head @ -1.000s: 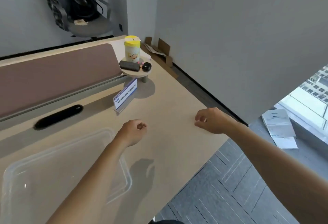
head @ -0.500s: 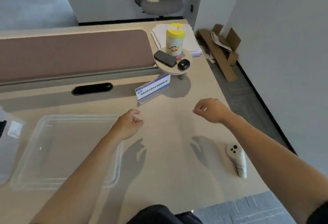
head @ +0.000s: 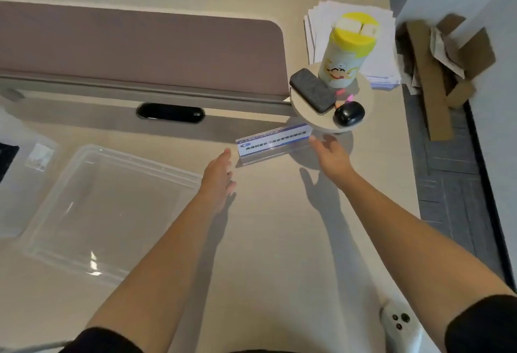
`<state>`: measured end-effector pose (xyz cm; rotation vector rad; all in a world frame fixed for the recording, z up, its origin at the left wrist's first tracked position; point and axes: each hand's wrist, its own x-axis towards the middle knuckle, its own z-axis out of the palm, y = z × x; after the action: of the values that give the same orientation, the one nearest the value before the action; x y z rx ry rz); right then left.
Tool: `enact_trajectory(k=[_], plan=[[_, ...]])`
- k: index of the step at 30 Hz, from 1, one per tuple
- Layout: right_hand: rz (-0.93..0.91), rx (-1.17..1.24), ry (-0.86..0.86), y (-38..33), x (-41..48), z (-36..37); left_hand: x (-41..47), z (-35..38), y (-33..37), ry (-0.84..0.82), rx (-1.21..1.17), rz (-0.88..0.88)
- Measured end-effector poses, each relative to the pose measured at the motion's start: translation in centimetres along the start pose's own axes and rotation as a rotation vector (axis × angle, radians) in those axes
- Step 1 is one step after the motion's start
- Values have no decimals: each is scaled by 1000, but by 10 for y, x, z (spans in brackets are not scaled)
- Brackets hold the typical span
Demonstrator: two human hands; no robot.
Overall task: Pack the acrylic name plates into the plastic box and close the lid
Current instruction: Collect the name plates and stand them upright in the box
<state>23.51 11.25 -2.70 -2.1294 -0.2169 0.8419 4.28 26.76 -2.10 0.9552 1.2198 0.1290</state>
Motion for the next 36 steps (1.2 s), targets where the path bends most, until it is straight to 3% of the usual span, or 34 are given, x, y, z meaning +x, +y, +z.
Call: enact_trajectory(k=[15, 22, 30, 36], plan=[[164, 541, -13, 16, 55, 54, 65, 64, -15, 103, -218, 36], [-19, 514, -68, 7, 15, 51, 24, 47, -16, 112, -123, 81], [-4, 532, -65, -4, -64, 49, -43, 16, -7, 206, -76, 167], [-16, 609, -8, -24, -127, 44, -97, -14, -13, 231, -194, 192]])
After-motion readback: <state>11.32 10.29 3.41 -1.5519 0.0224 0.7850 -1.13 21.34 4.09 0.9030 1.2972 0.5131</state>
